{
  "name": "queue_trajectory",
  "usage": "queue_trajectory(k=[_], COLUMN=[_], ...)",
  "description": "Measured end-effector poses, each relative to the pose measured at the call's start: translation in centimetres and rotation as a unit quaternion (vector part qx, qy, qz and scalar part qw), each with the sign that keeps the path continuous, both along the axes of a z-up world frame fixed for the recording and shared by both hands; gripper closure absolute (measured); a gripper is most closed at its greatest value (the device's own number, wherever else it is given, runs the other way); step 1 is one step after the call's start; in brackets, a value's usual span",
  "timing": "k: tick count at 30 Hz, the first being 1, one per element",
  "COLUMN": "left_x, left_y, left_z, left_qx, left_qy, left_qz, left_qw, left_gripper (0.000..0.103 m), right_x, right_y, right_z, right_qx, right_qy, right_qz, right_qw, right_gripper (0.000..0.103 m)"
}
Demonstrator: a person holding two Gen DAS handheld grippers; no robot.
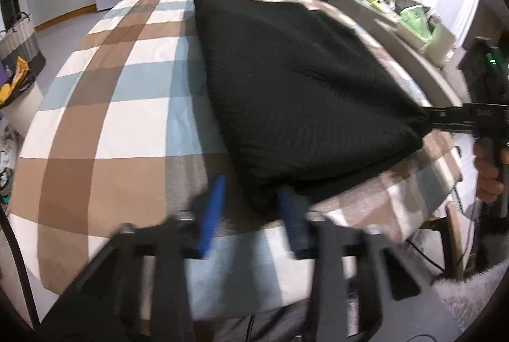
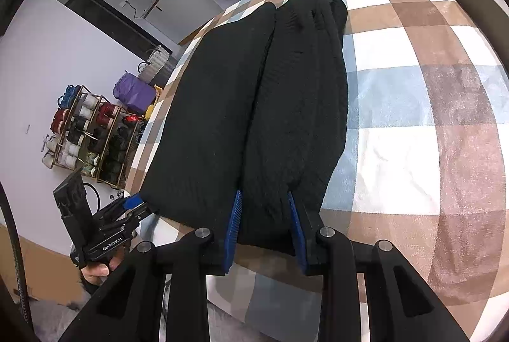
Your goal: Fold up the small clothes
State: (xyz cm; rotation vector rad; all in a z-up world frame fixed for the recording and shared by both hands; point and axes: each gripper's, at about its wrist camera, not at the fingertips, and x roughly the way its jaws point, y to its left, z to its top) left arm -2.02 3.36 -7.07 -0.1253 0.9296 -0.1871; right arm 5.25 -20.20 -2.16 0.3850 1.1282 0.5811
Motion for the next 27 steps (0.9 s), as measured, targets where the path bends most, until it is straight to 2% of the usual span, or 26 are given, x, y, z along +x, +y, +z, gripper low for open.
queue_trajectory(k=[3, 8, 9, 10, 12, 14, 15, 19, 20, 23, 27], left_x=[-0.3, -0.4, -0.5, -0.5, -0.6, -0.7, -0.7, -0.4, -0.7, -1.1, -1.4], left_y=[0.1, 0.1, 0.2, 0.2, 0.4, 0.6, 0.8, 1.4, 1.5, 1.9, 2.5], left_z=[0.3, 0.7, 0.8, 0.9, 1.1, 1.3, 1.2, -0.6, -0.7, -0.6, 0.0], left_qx=[-0.011, -0.019, -0.021, -0.021, -0.023, -0.021, -0.021, -0.033, -0.035, -0.035, -0.041], left_qy=[-0.009, -0.019, -0.021, -0.022, -0.025, -0.027, -0.026, 0.007, 0.001, 0.004, -0.001], left_qz=[0.002, 0.002, 0.001, 0.001, 0.001, 0.001, 0.001, 0.001, -0.001, -0.006, -0.004], left_qw=[0.9999, 0.9996, 0.9995, 0.9995, 0.9994, 0.9994, 0.9994, 0.9994, 0.9994, 0.9993, 0.9991], left_gripper=[0.091, 0.092, 0.092, 0.093, 0.093, 0.093, 0.093, 0.093, 0.092, 0.09, 0.083], right_x=[0.7, 1.5, 1.6, 1.6, 1.5, 1.1, 0.8, 0.9, 1.0, 0.9, 1.0], right_y=[0.1, 0.2, 0.3, 0.4, 0.7, 0.7, 0.8, 1.3, 1.5, 1.4, 0.8], right_z=[-0.3, -0.8, -0.8, -0.8, 0.0, 1.1, 1.6, -0.2, -0.9, -0.5, 1.1], right_qx=[0.001, 0.013, 0.011, 0.009, 0.015, 0.015, -0.002, -0.068, -0.079, -0.077, -0.072], right_qy=[0.006, 0.009, 0.004, -0.005, -0.026, -0.053, -0.061, -0.039, -0.032, -0.035, -0.069], right_qz=[0.001, 0.0, -0.001, -0.003, 0.001, 0.001, 0.001, 0.002, 0.007, 0.009, -0.003], right_qw=[1.0, 1.0, 1.0, 1.0, 1.0, 0.998, 0.998, 0.997, 0.996, 0.996, 0.995], right_gripper=[0.072, 0.072, 0.074, 0.086, 0.094, 0.096, 0.097, 0.097, 0.097, 0.094, 0.08])
